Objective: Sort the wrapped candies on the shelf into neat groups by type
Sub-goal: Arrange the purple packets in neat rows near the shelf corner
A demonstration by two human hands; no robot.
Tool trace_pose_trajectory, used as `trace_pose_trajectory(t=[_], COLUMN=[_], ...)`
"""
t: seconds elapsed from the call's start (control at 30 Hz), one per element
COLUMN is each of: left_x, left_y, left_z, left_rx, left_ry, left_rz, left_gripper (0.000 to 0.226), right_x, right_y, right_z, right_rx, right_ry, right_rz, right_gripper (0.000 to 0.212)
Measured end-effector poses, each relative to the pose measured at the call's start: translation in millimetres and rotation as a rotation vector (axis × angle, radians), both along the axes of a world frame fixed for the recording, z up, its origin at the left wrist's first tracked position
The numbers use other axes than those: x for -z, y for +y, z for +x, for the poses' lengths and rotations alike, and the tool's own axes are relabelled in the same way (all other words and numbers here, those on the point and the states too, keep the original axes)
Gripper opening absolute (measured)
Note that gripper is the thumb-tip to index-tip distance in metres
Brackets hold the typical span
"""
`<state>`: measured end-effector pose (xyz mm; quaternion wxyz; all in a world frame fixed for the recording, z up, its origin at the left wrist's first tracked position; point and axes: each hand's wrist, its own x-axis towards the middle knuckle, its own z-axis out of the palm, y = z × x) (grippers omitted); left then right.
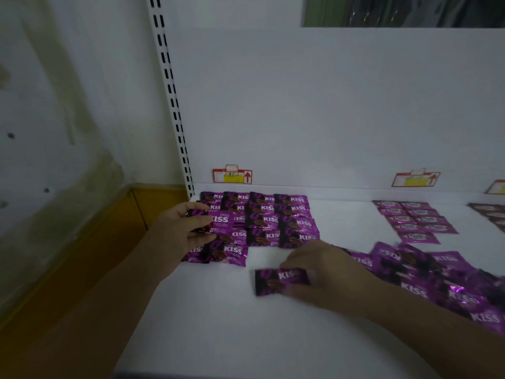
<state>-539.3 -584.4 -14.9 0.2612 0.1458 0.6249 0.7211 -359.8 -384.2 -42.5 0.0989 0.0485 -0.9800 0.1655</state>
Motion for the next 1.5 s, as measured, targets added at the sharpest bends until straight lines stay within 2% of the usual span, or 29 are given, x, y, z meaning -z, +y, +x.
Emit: trace_pose_trajectory(t=[0.07, 0.17, 0.37, 0.57, 0.67, 0.77, 0.87, 1.0, 1.03, 1.07, 1.17, 1.23, 1.33, 1.5], left_x=[2, 3, 7, 10, 10, 6, 2, 0, 0, 1, 8, 14, 27, 33], left_y=[0, 0, 2, 9, 19, 33, 48, 65, 67, 68, 62, 56, 53, 55], left_z=[-3, -6, -7, -4, 1, 9, 23, 39, 40, 39, 30, 27, 31, 32], left_rx=[-0.006, -0.011, -0.002, 0.016, 0.055, 0.093, 0.151, 0.183, 0.184, 0.177, 0.133, 0.226, 0.355, 0.336], left_ry=[-0.034, -0.078, -0.111, -0.172, -0.100, -0.134, -0.122, -0.115, -0.079, 0.044, 0.823, 1.140, 1.307, 1.345], left_rz=[0.024, 0.035, -0.005, 0.039, -0.003, -0.010, -0.030, -0.075, -0.087, -0.139, -0.457, -0.593, -0.720, -0.747], left_gripper=[0.024, 0.022, 0.021, 0.020, 0.022, 0.027, 0.031, 0.022, 0.020, 0.018, 0.018, 0.021, 0.023, 0.020], right_x=[2, 9, 20, 16, 2, -13, -19, -19, -20, -20, -17, -12, -4, 2], right_y=[-4, -8, -10, -5, -4, -3, 0, 10, 14, 19, 38, 47, 48, 40], right_z=[-12, -30, -45, -42, -38, -32, -27, -19, -17, -15, -7, 0, 5, 5], right_rx=[0.084, 0.155, 0.177, 0.165, 0.197, 0.179, 0.102, 0.116, 0.134, 0.165, 0.299, 0.336, 0.296, 0.200], right_ry=[0.094, 0.119, 0.123, 0.141, 0.306, 0.406, 0.339, 0.291, 0.285, 0.280, 0.231, 0.172, 0.136, 0.153], right_rz=[0.008, 0.071, 0.112, 0.126, 0.053, 0.005, 0.028, -0.008, -0.039, -0.079, -0.181, -0.205, -0.170, -0.093], right_gripper=[0.044, 0.050, 0.050, 0.049, 0.035, 0.033, 0.037, 0.036, 0.034, 0.032, 0.025, 0.019, 0.014, 0.015])
